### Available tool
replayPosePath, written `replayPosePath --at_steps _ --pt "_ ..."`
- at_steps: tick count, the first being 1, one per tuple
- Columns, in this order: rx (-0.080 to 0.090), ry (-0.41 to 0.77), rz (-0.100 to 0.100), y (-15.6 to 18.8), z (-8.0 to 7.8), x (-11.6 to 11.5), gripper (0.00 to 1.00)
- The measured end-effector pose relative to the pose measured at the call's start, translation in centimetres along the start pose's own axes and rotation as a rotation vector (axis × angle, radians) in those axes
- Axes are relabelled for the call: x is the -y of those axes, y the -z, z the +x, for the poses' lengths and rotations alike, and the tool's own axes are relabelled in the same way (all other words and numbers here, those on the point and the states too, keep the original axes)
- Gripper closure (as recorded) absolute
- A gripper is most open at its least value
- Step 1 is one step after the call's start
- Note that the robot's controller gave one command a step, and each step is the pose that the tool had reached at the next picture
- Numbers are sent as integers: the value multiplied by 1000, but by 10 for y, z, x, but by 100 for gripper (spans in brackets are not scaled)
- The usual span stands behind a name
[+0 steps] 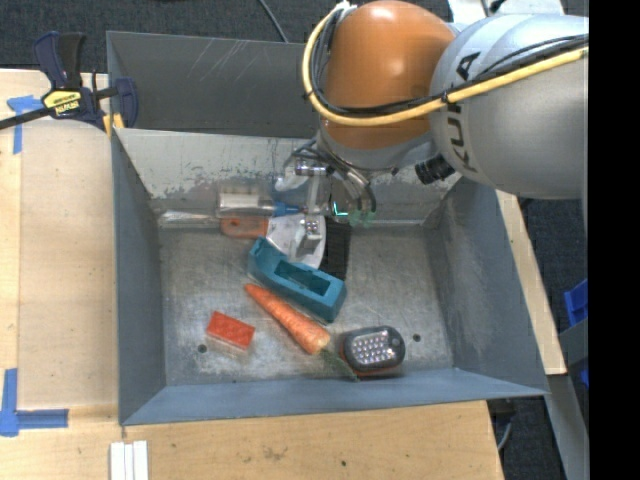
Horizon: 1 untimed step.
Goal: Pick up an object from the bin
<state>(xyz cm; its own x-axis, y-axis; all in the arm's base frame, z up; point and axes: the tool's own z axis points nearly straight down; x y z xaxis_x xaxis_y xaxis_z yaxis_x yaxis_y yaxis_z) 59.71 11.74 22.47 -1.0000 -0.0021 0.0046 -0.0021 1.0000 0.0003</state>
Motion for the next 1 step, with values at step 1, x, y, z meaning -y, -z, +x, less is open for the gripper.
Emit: replayPosePath --at_steps 1 --pt "8 -2 -1 5 -2 1 0"
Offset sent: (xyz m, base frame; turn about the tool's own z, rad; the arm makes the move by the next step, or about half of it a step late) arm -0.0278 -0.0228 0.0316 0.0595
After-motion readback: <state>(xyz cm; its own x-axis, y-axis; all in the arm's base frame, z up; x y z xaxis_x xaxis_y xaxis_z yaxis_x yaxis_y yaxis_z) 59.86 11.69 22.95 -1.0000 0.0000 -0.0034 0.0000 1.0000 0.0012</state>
